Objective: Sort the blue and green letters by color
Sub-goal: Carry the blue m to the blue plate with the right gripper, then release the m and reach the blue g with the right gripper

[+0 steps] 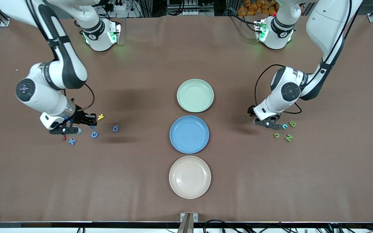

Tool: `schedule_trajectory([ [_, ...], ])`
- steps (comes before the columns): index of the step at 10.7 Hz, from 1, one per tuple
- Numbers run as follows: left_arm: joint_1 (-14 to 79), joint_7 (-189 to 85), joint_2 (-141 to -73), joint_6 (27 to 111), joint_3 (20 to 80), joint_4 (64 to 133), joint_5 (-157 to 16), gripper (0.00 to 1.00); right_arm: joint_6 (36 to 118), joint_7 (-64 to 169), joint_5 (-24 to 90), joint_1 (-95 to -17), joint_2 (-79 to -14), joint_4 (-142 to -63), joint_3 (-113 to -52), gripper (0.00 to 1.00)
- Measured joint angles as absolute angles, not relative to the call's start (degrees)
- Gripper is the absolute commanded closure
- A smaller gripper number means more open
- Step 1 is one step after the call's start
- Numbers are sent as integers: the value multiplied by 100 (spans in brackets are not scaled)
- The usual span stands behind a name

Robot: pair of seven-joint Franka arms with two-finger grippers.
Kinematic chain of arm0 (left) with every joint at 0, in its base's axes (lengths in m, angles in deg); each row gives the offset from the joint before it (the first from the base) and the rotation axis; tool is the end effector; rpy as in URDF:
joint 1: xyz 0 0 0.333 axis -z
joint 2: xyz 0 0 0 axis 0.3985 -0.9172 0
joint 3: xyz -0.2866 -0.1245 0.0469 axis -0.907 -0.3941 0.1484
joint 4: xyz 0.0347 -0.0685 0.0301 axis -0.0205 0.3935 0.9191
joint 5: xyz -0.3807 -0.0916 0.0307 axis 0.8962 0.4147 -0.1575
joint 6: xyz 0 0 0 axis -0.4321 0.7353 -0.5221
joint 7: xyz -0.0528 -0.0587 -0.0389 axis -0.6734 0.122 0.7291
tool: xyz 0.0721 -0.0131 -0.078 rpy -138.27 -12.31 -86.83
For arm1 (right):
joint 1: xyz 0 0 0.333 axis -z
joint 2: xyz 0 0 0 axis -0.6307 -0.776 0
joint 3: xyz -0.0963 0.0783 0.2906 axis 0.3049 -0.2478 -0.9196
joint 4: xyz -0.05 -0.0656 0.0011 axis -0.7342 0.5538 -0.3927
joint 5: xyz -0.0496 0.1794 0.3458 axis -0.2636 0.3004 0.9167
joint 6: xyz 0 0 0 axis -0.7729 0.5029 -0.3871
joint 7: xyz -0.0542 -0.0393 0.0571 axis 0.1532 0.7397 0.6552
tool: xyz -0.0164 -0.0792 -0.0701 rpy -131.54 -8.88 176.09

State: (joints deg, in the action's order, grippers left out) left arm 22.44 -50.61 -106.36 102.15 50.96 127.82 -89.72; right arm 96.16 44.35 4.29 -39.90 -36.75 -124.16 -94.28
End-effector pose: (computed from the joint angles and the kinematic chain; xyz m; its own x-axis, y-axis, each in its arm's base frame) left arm 0.5088 -0.1596 0.1735 0.9596 -0.2782 -0.0424 -0.2767 -0.9602 0.0391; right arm 0.5734 0.0712 0.3087 0.9995 -0.0315 0.0001 -0.0312 -0.9916 -0.1253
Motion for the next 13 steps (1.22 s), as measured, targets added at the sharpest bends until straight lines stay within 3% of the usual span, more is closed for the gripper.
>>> schedule_trajectory([
  [5, 2239, -5061, -10714, 10357, 5099, 12790, -9052, 0, 9631, 1049, 358, -5243, -4569, -11126, -9368, 100],
  [10, 2242, -5062, -10724, 10380, 5096, 12790, -9053, 0, 9675, -323, 303, -6517, -5939, -9646, -8918, 100],
  [13, 2240, -5070, -10727, 10435, 5099, 12800, -9147, 0, 9682, -992, 302, -7254, -6416, -9039, -8798, 100],
])
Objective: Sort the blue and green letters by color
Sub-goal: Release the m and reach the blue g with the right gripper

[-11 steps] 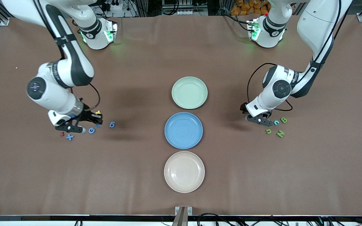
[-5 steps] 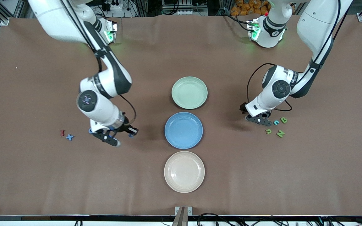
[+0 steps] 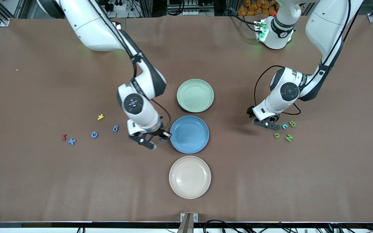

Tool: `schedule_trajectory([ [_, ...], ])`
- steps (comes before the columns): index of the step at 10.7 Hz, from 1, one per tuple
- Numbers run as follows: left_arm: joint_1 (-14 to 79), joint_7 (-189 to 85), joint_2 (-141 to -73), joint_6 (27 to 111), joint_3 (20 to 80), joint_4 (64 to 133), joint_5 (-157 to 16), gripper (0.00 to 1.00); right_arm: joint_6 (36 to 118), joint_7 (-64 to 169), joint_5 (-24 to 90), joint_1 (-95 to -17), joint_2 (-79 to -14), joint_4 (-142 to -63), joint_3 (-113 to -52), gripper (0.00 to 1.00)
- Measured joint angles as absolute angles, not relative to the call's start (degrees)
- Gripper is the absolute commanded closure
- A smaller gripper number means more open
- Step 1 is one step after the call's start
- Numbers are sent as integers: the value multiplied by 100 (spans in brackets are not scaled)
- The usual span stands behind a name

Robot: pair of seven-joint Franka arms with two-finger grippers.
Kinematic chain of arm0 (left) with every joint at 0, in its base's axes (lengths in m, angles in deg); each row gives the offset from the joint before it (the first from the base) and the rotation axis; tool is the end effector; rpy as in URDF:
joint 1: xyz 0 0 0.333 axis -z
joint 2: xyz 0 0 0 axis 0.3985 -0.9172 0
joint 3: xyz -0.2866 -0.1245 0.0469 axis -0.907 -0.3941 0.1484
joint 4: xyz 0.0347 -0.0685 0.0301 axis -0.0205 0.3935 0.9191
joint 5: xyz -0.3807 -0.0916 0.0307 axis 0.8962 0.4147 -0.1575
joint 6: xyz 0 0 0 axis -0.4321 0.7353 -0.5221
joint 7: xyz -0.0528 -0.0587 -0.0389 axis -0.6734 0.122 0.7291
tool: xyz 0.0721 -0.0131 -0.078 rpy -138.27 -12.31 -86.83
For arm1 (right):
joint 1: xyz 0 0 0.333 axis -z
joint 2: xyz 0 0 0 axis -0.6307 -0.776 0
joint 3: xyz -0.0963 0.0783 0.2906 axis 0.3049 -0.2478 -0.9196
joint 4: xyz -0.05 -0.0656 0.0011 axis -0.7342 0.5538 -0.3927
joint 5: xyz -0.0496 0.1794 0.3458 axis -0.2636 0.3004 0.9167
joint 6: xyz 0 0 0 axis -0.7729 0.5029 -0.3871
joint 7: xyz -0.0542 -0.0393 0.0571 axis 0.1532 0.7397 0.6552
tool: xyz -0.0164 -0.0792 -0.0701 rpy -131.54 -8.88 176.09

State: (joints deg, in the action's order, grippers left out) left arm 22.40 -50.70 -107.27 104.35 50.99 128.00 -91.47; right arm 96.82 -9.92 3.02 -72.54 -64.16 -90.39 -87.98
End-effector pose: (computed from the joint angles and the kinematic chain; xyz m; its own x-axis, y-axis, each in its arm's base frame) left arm 0.5086 -0.1612 0.1677 0.9526 -0.3036 -0.0196 -0.3028 -0.9524 0.0355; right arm 0.6056 0.4004 0.2544 0.8799 -0.4751 -0.0059 -0.4699 -0.8682 -0.1597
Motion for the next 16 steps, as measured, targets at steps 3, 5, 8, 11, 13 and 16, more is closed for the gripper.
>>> schedule_trajectory([
  [3, 2145, -5070, -10724, 10456, 5103, 12883, -9569, 0, 9789, -1548, 301, -7746, -6773, -8562, -8782, 0],
  [5, 2138, -5071, -10707, 10471, 5101, 12913, -9609, 0, 9828, -1696, 300, -7839, -6912, -8425, -8779, 0],
  [8, 2138, -5066, -10702, 10472, 5099, 12922, -9610, 0, 8924, -1061, 272, -7817, -6927, -8351, -8656, 0],
  [11, 2139, -5042, -10685, 10472, 5094, 12951, -9610, 0, 7986, -103, 153, -7685, -6819, -8237, -8334, 0],
  [13, 2147, -5014, -10678, 10473, 5085, 12964, -9610, 100, 7570, 575, 36, -7353, -6637, -8258, -8154, 0],
  [16, 2140, -4848, -10581, 10474, 5082, 12971, -9610, 100, 8009, 835, -3, -6626, -6107, -8921, -8077, 0],
])
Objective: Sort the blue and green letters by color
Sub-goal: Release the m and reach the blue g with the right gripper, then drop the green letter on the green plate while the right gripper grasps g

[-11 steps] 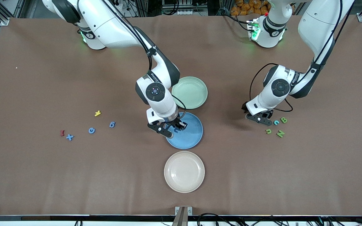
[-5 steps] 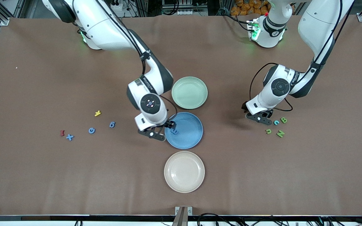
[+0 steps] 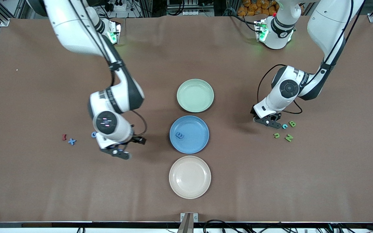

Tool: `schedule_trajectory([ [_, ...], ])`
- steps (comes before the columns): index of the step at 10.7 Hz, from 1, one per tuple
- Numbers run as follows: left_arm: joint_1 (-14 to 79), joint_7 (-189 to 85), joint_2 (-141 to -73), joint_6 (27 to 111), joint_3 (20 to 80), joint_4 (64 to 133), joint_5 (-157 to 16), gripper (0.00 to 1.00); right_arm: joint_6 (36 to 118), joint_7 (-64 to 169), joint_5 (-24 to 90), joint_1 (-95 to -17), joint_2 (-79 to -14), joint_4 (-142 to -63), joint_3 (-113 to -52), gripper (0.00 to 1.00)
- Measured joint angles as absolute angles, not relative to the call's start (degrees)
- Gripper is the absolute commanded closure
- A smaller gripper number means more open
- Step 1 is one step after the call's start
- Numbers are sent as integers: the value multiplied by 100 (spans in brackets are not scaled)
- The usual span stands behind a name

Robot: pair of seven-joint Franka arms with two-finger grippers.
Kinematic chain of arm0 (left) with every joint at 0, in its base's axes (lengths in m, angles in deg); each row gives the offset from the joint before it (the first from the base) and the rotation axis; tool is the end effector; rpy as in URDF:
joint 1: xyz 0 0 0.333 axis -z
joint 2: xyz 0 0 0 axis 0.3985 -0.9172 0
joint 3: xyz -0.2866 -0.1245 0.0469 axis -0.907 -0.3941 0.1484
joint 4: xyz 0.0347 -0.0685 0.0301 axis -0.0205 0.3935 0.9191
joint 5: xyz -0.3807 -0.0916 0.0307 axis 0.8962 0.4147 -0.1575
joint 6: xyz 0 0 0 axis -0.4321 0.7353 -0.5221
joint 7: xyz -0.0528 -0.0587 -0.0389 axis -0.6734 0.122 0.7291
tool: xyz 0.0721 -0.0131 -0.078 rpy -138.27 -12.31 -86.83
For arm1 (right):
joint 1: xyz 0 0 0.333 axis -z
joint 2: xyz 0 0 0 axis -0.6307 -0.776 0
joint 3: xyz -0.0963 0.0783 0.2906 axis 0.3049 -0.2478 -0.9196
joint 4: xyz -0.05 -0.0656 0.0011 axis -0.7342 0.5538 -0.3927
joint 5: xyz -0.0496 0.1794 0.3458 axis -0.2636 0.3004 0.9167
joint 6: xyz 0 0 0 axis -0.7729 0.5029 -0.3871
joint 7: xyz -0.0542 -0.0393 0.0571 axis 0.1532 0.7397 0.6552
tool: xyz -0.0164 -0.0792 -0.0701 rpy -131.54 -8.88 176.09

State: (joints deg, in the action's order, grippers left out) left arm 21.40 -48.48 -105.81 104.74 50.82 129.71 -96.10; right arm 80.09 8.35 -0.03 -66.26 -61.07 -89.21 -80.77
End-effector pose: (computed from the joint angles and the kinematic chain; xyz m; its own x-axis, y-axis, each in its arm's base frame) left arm 0.5022 -0.1543 0.1717 0.9459 -0.3243 -0.0118 -0.3243 -0.9459 -0.0050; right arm 0.6566 0.2560 0.2785 0.9400 -0.3383 -0.0435 -0.3351 -0.9398 0.0674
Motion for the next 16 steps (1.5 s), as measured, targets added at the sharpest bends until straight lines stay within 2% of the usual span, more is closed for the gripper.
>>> schedule_trajectory([
  [2, 2148, -4695, -10530, 10474, 5053, 12980, -9610, 100, 8799, 917, -11, -6206, -5604, -9932, -8074, 0],
  [5, 2159, -4510, -10519, 10473, 5048, 12990, -9610, 100, 9391, 1001, -11, -5948, -5148, -11022, -8084, 0],
  [8, 2164, -4001, -10521, 10500, 4902, 12957, -9610, 100, 10070, 998, -11, -5860, -5074, -11758, -8087, 0],
  [12, 2294, -2669, -10520, 10501, 4352, 12566, -9610, 100, 11100, 952, 35, -5855, -5065, -12569, -8206, 0],
  [14, 2732, -1865, -10528, 10490, 4283, 12452, -9610, 100, 11243, 926, 216, -5853, -5062, -12640, -8381, 24],
  [16, 3373, -966, -10540, 10488, 4266, 12334, -9610, 100, 11293, 911, 245, -5853, -5061, -12686, -8450, 29],
])
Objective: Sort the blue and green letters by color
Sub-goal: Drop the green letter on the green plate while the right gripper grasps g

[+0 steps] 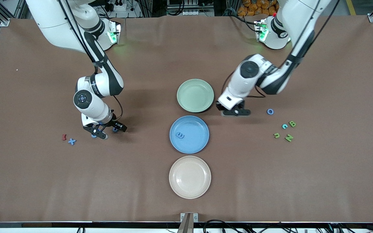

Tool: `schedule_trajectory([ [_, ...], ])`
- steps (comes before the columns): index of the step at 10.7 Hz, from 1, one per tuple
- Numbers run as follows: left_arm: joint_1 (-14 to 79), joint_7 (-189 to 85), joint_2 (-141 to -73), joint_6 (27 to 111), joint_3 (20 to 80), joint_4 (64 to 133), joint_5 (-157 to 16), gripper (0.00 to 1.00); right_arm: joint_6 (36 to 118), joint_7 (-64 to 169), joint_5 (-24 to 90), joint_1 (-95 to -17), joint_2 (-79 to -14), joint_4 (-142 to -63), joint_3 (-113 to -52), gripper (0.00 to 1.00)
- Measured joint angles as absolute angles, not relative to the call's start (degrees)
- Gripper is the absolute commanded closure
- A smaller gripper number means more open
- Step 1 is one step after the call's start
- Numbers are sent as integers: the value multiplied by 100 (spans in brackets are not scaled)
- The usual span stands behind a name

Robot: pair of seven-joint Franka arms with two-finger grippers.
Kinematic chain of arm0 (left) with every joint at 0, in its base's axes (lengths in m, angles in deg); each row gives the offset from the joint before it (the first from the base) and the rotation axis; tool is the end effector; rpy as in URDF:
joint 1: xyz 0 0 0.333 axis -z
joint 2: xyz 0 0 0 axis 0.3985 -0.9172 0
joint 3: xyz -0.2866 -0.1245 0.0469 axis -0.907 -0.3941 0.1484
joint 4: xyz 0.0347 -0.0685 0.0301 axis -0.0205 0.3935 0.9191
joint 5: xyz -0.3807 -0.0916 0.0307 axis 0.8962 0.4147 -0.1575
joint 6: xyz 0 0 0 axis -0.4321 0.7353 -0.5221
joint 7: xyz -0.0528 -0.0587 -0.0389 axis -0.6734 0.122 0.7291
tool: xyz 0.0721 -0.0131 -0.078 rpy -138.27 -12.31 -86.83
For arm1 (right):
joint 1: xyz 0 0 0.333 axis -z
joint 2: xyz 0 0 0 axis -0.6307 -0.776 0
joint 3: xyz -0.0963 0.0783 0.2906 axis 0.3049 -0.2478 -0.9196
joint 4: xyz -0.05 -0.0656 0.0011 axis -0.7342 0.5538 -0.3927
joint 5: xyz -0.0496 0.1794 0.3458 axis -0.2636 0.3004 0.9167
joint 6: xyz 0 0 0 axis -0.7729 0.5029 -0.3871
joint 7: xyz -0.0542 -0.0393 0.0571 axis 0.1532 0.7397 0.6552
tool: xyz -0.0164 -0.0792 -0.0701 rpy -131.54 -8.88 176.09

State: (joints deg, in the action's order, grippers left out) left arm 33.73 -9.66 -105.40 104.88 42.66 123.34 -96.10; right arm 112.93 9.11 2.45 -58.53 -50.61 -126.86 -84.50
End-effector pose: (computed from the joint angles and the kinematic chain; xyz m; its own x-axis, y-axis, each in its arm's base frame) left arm 0.4595 -0.3429 0.2267 0.9967 0.0232 0.0783 0.0144 -0.9938 0.1104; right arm 0.5489 0.1524 0.1767 0.8880 -0.4598 -0.0011 -0.4597 -0.8876 -0.0297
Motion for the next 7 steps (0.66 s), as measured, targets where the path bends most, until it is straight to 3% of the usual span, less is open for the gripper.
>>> schedule_trajectory([
  [3, 4097, -4, -10548, 10305, 4256, 12035, -9610, 100, 11343, 921, 246, -5822, -5061, -12754, -8451, 84],
  [4, 4309, 161, -10561, 10178, 4255, 11980, -9610, 100, 11355, 939, 246, -5815, -5059, -12756, -8449, 95],
  [6, 4744, 436, -10654, 10077, 4260, 11972, -9610, 100, 11352, 995, 246, -5781, -5016, -12761, -8447, 100],
  [7, 4872, 520, -10726, 10066, 4264, 11972, -9610, 60, 11359, 1018, 246, -5779, -5013, -12761, -8448, 100],
])
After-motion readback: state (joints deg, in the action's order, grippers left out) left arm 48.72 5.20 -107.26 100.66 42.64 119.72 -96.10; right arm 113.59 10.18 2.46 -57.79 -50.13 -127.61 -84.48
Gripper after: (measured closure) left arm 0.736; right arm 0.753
